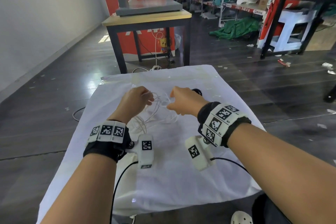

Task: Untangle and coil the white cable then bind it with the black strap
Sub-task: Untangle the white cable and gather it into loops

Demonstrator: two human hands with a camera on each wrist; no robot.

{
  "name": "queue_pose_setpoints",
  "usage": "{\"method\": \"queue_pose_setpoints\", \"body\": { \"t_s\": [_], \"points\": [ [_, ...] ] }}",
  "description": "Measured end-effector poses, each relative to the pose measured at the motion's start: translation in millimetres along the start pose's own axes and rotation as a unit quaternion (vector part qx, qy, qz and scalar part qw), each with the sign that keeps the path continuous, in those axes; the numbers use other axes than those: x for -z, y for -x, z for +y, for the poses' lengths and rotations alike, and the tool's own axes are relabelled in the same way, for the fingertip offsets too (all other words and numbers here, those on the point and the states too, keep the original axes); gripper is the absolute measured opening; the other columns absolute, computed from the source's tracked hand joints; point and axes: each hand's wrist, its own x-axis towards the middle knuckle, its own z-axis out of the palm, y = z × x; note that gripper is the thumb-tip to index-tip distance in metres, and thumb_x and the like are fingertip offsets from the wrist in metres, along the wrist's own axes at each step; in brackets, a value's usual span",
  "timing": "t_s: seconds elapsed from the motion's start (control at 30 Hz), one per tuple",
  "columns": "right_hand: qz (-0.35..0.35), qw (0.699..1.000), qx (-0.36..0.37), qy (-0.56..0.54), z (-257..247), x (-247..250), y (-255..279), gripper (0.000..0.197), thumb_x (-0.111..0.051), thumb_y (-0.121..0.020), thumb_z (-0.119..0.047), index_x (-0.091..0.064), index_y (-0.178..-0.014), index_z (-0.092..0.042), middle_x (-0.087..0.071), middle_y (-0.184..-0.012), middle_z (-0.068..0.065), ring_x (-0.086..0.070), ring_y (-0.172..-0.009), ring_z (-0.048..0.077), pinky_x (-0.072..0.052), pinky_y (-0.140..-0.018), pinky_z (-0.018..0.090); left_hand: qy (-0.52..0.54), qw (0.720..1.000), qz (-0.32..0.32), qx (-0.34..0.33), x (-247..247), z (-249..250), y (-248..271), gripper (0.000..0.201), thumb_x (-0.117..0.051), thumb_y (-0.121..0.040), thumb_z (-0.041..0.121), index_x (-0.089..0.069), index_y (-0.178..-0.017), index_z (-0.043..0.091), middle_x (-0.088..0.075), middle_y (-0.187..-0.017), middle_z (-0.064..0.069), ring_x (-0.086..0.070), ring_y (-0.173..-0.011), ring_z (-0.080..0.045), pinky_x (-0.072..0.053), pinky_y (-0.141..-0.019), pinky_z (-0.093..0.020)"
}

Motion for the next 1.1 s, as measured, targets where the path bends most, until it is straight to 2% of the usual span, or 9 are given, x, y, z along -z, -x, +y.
{"method": "queue_pose_setpoints", "body": {
  "t_s": [0.07,0.17,0.37,0.47,0.63,0.8,0.93,1.0,1.1],
  "points": [
    [0.007,0.999,0.005,-0.043,-0.7,-0.2,-1.9,0.040,-0.054,-0.092,-0.027,-0.043,-0.125,-0.008,-0.068,-0.080,0.003,-0.066,-0.069,0.017,-0.055,-0.077,0.036,0.105,0.994,-0.005,-0.003,4.6,9.2,3.3,0.020,-0.048,-0.098,0.022,-0.063,-0.096,0.010,-0.072,-0.094,0.005,-0.071,-0.078,-0.006,-0.047,-0.060,-0.018],
    [0.003,0.992,-0.003,-0.124,-2.6,3.3,-2.1,0.044,-0.052,-0.094,-0.024,-0.035,-0.131,-0.006,-0.070,-0.074,0.002,-0.065,-0.058,0.011,-0.052,-0.064,0.025,0.172,0.984,-0.030,-0.030,13.8,19.8,9.2,0.017,-0.051,-0.097,0.022,-0.066,-0.098,0.013,-0.073,-0.095,0.006,-0.070,-0.080,-0.008,-0.049,-0.073,-0.027],
    [-0.039,0.959,-0.040,-0.279,-1.6,8.0,-9.6,0.027,-0.040,-0.099,-0.013,-0.046,-0.120,0.002,-0.067,-0.064,0.007,-0.064,-0.043,0.011,-0.031,-0.040,0.017,0.228,0.964,-0.108,-0.079,31.3,34.9,23.8,0.020,-0.058,-0.094,0.021,-0.072,-0.108,0.016,-0.068,-0.084,0.004,-0.059,-0.072,-0.006,-0.049,-0.073,-0.018],
    [-0.054,0.945,-0.051,-0.319,-0.7,7.4,-9.9,0.024,-0.043,-0.098,-0.008,-0.053,-0.111,0.009,-0.066,-0.066,0.012,-0.064,-0.043,0.013,-0.030,-0.040,0.019,0.186,0.978,-0.055,-0.071,31.7,26.1,18.8,0.018,-0.059,-0.093,0.018,-0.072,-0.105,0.020,-0.071,-0.092,0.001,-0.062,-0.078,-0.009,-0.050,-0.079,-0.021],
    [-0.049,0.915,-0.063,-0.396,3.1,3.9,-5.0,0.009,-0.046,-0.098,-0.007,-0.051,-0.099,0.000,-0.064,-0.068,0.009,-0.063,-0.043,0.008,-0.032,-0.043,0.016,0.008,0.989,0.107,-0.107,34.0,24.4,12.4,0.022,-0.064,-0.088,0.014,-0.063,-0.107,0.025,-0.058,-0.102,0.012,-0.052,-0.087,-0.002,-0.037,-0.069,-0.004],
    [-0.029,0.910,-0.042,-0.412,4.0,-1.5,-4.5,0.016,-0.049,-0.098,-0.011,-0.054,-0.083,-0.008,-0.065,-0.069,0.008,-0.064,-0.047,0.008,-0.034,-0.045,0.015,0.143,0.985,-0.092,0.004,24.2,33.7,13.0,0.013,-0.057,-0.094,0.018,-0.069,-0.094,0.013,-0.070,-0.085,0.002,-0.062,-0.069,-0.005,-0.051,-0.061,-0.012],
    [-0.037,0.922,0.003,-0.387,-2.8,-2.8,-2.7,0.015,-0.054,-0.095,-0.012,-0.058,-0.081,-0.008,-0.068,-0.073,0.012,-0.068,-0.061,0.018,-0.040,-0.045,0.013,0.206,0.973,-0.062,0.082,0.5,32.3,13.9,0.025,-0.056,-0.095,0.021,-0.070,-0.086,0.003,-0.069,-0.073,-0.006,-0.061,-0.062,-0.011,-0.053,-0.062,-0.016],
    [-0.068,0.926,0.017,-0.372,-6.3,-2.8,-3.7,0.008,-0.052,-0.092,-0.005,-0.060,-0.091,-0.003,-0.068,-0.083,0.018,-0.069,-0.070,0.022,-0.047,-0.051,0.014,0.235,0.964,-0.065,0.103,-5.5,31.8,14.7,0.025,-0.060,-0.093,0.023,-0.070,-0.080,0.003,-0.069,-0.070,-0.011,-0.061,-0.062,-0.015,-0.054,-0.069,-0.023],
    [-0.119,0.917,0.001,-0.382,-6.7,-4.4,-6.4,0.024,-0.046,-0.090,0.006,-0.052,-0.113,0.007,-0.066,-0.101,0.028,-0.070,-0.084,0.031,-0.055,-0.060,0.021,0.239,0.962,-0.063,0.114,-9.2,28.7,13.9,0.015,-0.067,-0.087,0.013,-0.069,-0.083,-0.001,-0.069,-0.079,-0.022,-0.063,-0.069,-0.025,-0.056,-0.078,-0.033]
  ]
}}
